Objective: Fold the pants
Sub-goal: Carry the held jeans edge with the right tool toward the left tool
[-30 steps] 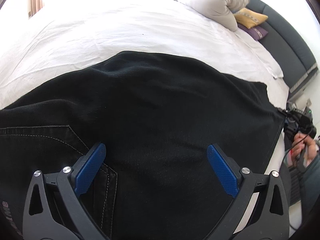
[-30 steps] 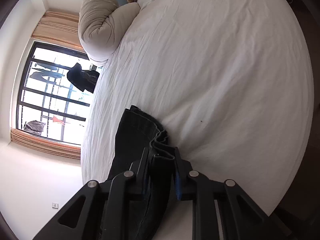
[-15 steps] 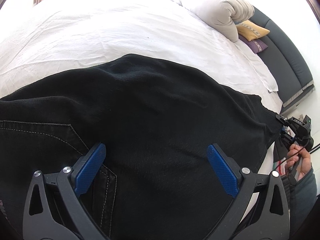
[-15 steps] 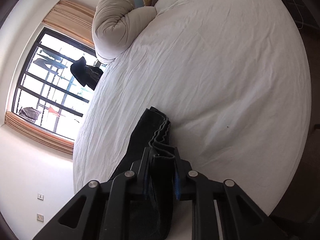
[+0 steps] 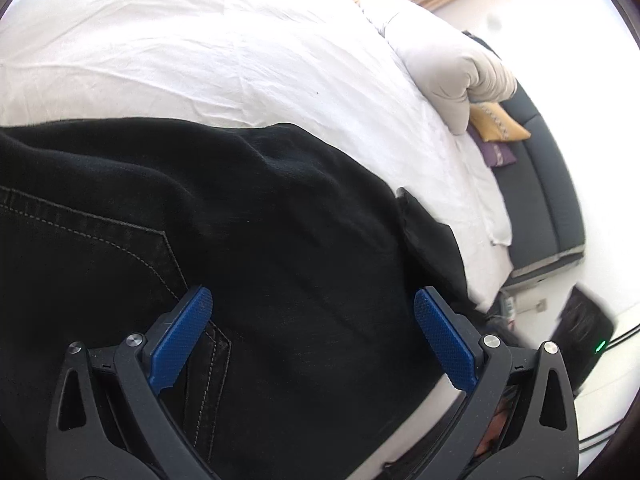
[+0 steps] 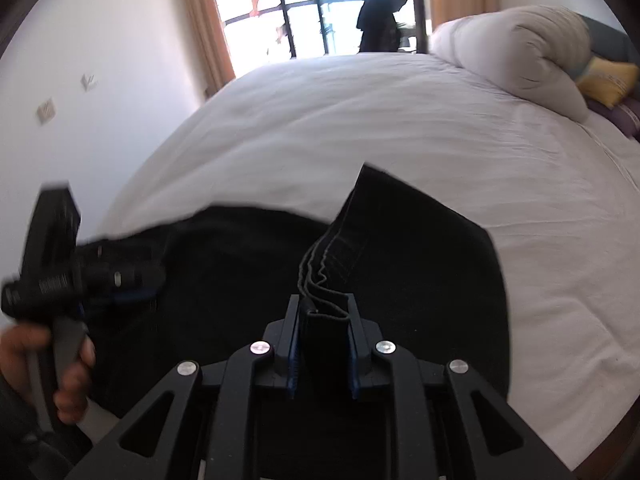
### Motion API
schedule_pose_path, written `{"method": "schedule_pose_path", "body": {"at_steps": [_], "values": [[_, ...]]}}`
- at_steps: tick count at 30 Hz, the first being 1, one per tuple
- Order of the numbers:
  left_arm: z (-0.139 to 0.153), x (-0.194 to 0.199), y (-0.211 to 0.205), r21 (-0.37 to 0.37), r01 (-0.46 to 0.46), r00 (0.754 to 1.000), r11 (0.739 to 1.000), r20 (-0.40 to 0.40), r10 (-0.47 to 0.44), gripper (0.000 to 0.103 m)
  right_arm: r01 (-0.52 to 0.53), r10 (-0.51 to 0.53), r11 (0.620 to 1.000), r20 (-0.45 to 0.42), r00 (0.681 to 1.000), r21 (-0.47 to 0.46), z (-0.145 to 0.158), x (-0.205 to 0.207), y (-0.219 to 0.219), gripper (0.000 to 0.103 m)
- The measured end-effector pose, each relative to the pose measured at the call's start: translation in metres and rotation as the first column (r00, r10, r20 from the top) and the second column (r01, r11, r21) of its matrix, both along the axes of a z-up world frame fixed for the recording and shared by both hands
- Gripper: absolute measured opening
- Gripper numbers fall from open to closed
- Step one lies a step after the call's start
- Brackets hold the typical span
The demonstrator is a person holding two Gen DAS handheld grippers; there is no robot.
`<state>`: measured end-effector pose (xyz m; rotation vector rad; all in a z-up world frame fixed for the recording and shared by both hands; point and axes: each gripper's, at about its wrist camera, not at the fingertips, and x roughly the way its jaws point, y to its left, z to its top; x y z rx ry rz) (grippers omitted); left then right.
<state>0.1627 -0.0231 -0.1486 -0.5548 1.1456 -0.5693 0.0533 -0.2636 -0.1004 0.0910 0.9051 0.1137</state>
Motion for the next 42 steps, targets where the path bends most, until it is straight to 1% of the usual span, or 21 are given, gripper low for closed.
{"method": "schedule_pose_path", "body": {"at_steps": [3, 5, 7, 10, 12, 18, 20, 22, 26, 31, 36, 39, 42], "values": [[0.000, 0.005, 0.006, -0.080, -0.010, 0.999, 0.997, -0.039, 0.007, 0.102, 0.001, -0.001, 0.999, 0.006, 1.000, 0.032, -0.007, -0.004, 0.008, 0.020], [-0.002, 0.011, 0.005, -0.139, -0.017, 0.997, 0.990, -0.082, 0.005, 0.102, -0.019, 0.019, 1.000, 0.040, 0.999, 0.008, 0.001, -0.009, 0.012, 0.020], [-0.002, 0.016, -0.002, -0.189, -0.005, 0.994, 0.982, -0.108, -0.016, 0.102, -0.043, 0.045, 0.999, 0.076, 0.996, -0.022, 0.010, -0.015, 0.018, 0.020], [0.000, 0.019, -0.015, -0.226, 0.021, 0.991, 0.974, -0.121, -0.049, 0.102, -0.091, 0.095, 0.995, 0.123, 0.988, -0.038, 0.022, -0.026, 0.031, 0.020], [0.001, 0.021, -0.020, -0.251, 0.030, 0.990, 0.968, -0.129, -0.064, 0.102, -0.123, 0.129, 0.991, 0.127, 0.983, -0.058, 0.024, -0.033, 0.046, 0.020], [-0.001, 0.020, -0.017, -0.242, 0.027, 0.988, 0.970, -0.144, -0.064, 0.100, -0.209, 0.214, 0.976, 0.107, 0.971, -0.057, 0.019, -0.031, 0.092, 0.020], [0.002, 0.022, -0.017, -0.228, 0.032, 0.989, 0.973, -0.131, -0.063, 0.095, -0.236, 0.242, 0.969, 0.096, 0.966, -0.067, 0.017, -0.030, 0.107, 0.020], [0.003, 0.025, -0.018, -0.219, 0.036, 0.989, 0.975, -0.135, -0.067, 0.089, -0.249, 0.253, 0.967, 0.090, 0.963, -0.061, 0.013, -0.033, 0.117, 0.020], [0.004, 0.021, -0.012, -0.209, 0.030, 0.990, 0.977, -0.126, -0.057, 0.088, -0.248, 0.249, 0.968, 0.076, 0.965, -0.029, 0.008, -0.033, 0.123, 0.020], [0.000, 0.016, 0.010, -0.191, 0.010, 0.992, 0.981, -0.122, -0.034, 0.088, -0.258, 0.259, 0.966, 0.061, 0.964, -0.016, 0.000, -0.033, 0.129, 0.020], [-0.002, 0.012, 0.021, -0.174, 0.002, 0.994, 0.985, -0.109, -0.021, 0.088, -0.270, 0.270, 0.963, 0.053, 0.961, -0.011, -0.005, -0.029, 0.136, 0.020], [0.001, 0.008, 0.022, -0.161, 0.001, 0.995, 0.987, -0.096, -0.017, 0.088, -0.273, 0.273, 0.962, 0.042, 0.961, -0.002, -0.011, -0.026, 0.133, 0.021], [0.008, 0.006, 0.021, -0.139, -0.002, 0.997, 0.990, -0.073, -0.008, 0.088, -0.263, 0.263, 0.964, 0.029, 0.964, 0.029, -0.016, -0.017, 0.130, 0.021]]}}
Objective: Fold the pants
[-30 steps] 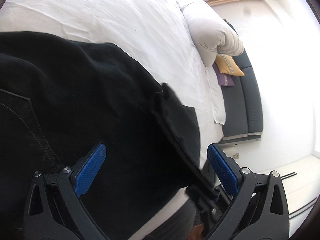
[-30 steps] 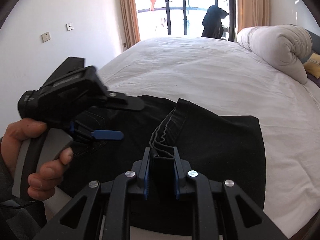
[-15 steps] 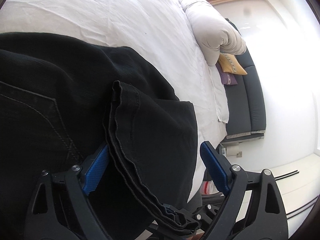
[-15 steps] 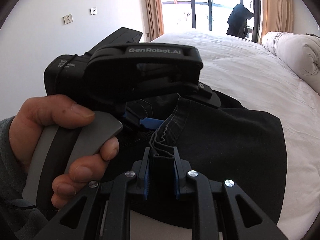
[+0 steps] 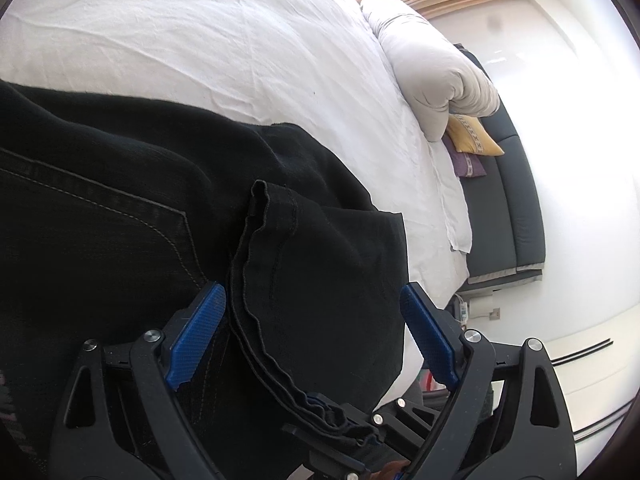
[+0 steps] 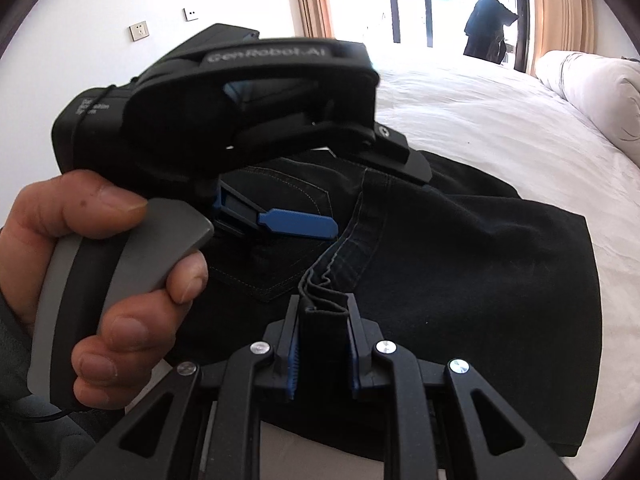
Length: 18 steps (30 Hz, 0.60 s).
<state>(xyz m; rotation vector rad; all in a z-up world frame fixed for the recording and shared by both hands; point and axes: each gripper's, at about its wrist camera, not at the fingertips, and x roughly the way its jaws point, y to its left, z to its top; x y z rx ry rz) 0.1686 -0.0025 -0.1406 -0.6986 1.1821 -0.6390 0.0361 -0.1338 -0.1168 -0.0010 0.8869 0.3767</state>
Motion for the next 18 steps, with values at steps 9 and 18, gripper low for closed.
{"method": "schedule_pose_path", "body": {"at_steps": [9, 18], "values": [[0.010, -0.003, 0.013, 0.052, -0.042, 0.999, 0.998, 0.032, 0.040, 0.089, -0.022, 0.022, 1.000, -0.081, 0.996, 0.006, -0.025, 0.021, -0.005, 0.026], [0.028, 0.003, -0.011, 0.063, -0.006, 0.997, 0.998, 0.082, 0.001, 0.089, -0.082, 0.088, 0.994, -0.085, 0.993, 0.075, -0.034, 0.013, -0.018, 0.039]]}}
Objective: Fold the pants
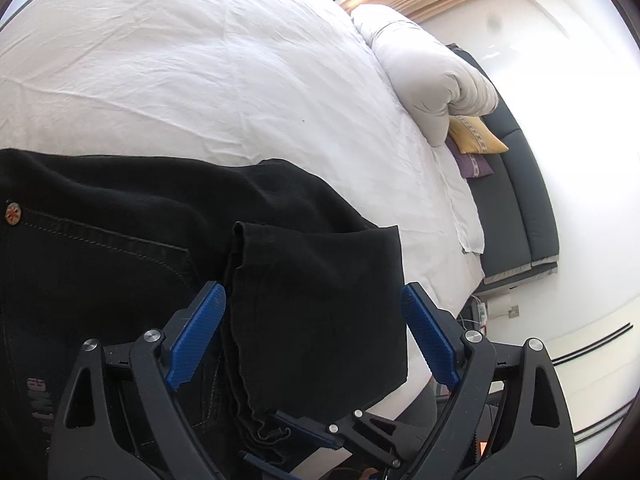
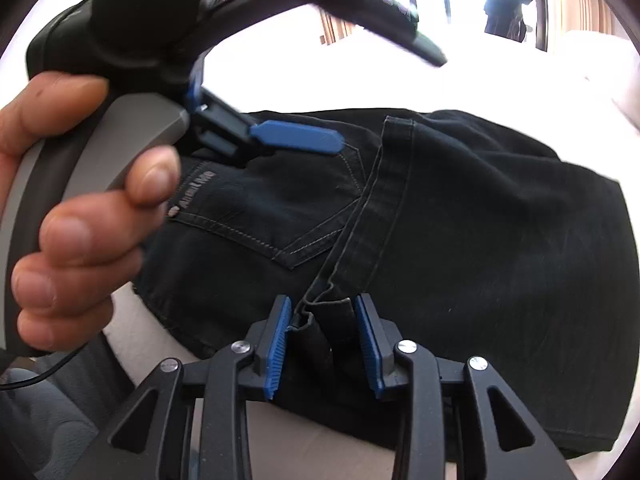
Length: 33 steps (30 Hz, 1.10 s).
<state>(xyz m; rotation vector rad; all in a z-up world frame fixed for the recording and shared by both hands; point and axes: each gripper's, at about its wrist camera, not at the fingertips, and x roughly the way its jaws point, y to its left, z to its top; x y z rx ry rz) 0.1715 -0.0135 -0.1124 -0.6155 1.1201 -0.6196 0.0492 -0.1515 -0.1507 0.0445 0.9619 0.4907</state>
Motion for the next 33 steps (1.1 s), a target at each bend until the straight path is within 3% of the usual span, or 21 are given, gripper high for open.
{"method": "schedule_pose_path", "body": {"at_steps": [3, 5, 7, 11, 13, 18, 20, 23, 29, 33], "values": [[0.005, 0.008, -0.022, 0.000, 0.032, 0.999, 0.999, 0.017, -0.032, 0.089, -0.006, 0.013, 0.991, -0.056, 0.998, 0.136, 0.013, -0.008, -0.023, 0.039], [0.009, 0.015, -0.042, -0.001, 0.061, 0.998, 0.998, 0.035, -0.061, 0.089, 0.012, -0.008, 0.979, -0.022, 1.000, 0.203, 0.031, -0.018, -0.053, 0.039], [0.009, 0.019, -0.064, 0.001, 0.098, 0.994, 0.995, 0.050, -0.098, 0.089, 0.096, -0.098, 0.956, -0.008, 0.995, 0.277, 0.044, -0.019, -0.098, 0.039], [-0.010, 0.017, -0.105, 0.064, 0.176, 0.983, 0.982, 0.041, -0.178, 0.089, 0.285, -0.272, 0.872, -0.090, 0.958, 0.398, 0.043, 0.018, -0.199, 0.039], [-0.024, 0.011, -0.111, 0.098, 0.192, 0.981, 0.977, 0.024, -0.195, 0.089, 0.299, -0.248, 0.828, -0.168, 0.954, 0.474, 0.031, 0.048, -0.231, 0.041], [-0.034, 0.009, -0.100, 0.125, 0.173, 0.983, 0.977, 0.039, -0.179, 0.089, 0.186, -0.049, 0.759, -0.231, 0.972, 0.624, 0.003, 0.122, -0.258, 0.041], [-0.036, 0.011, -0.097, 0.170, 0.162, 0.983, 0.972, 0.057, -0.174, 0.089, 0.183, -0.021, 0.768, -0.261, 0.965, 0.613, -0.012, 0.139, -0.258, 0.041], [-0.044, 0.014, -0.092, 0.148, 0.158, 0.985, 0.976, 0.045, -0.166, 0.089, 0.206, 0.023, 0.771, -0.349, 0.937, 0.602, -0.040, 0.152, -0.254, 0.041], [-0.048, 0.009, -0.093, 0.162, 0.165, 0.982, 0.973, 0.068, -0.178, 0.089, 0.211, 0.085, 0.708, -0.377, 0.922, 0.674, -0.057, 0.115, -0.263, 0.038], [-0.050, 0.008, -0.088, 0.139, 0.152, 0.985, 0.979, 0.061, -0.161, 0.089, 0.177, 0.164, 0.738, -0.426, 0.890, 0.652, -0.057, 0.056, -0.251, 0.038]]}}
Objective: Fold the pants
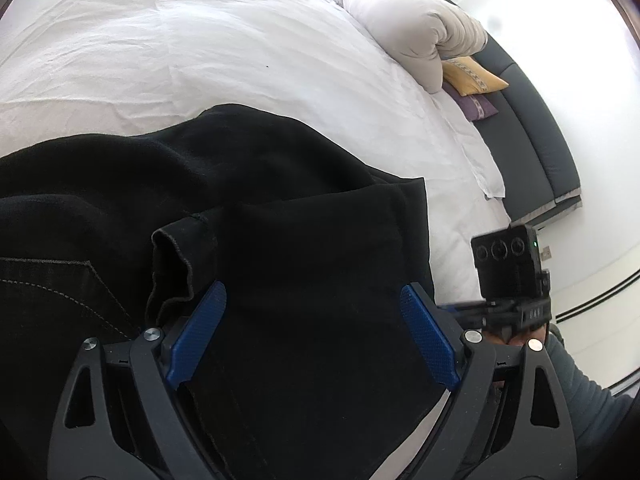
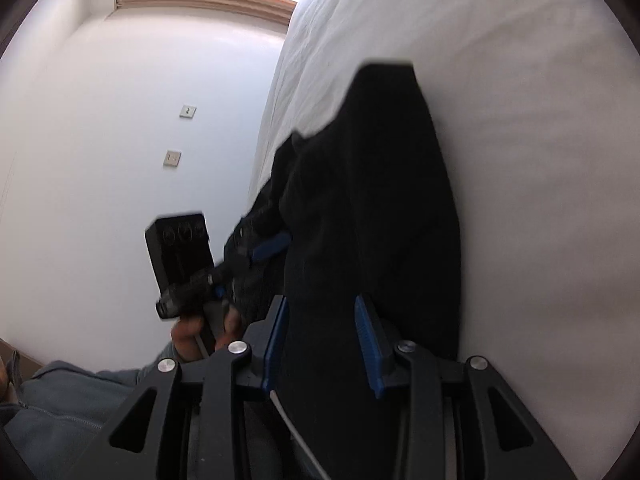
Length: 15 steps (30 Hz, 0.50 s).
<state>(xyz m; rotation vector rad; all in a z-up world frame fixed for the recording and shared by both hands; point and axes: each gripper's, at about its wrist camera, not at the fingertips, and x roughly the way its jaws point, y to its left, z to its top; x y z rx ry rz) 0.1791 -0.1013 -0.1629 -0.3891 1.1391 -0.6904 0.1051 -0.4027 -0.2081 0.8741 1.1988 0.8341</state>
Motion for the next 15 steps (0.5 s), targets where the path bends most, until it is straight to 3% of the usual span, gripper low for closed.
{"method": "schedule_pose_path", "body": {"at_steps": [6, 9, 15], "values": [[0.003, -0.013, 0.008, 0.001, -0.010, 1.000, 1.000, 0.009, 0.010, 0.089, -0.074, 0.074, 0.997, -0.071, 0.995, 0.003, -0.003, -0.045, 0.006, 0.039], [0.014, -0.033, 0.021, 0.012, -0.034, 0.999, 0.999, 0.021, 0.034, 0.089, -0.122, 0.117, 0.989, -0.070, 0.991, -0.082, 0.005, -0.059, 0.016, 0.043], [0.044, -0.106, 0.086, 0.017, -0.167, 0.984, 0.986, 0.070, 0.166, 0.089, -0.015, 0.009, 0.999, 0.143, 0.990, 0.044, 0.062, -0.056, 0.044, 0.052]]}}
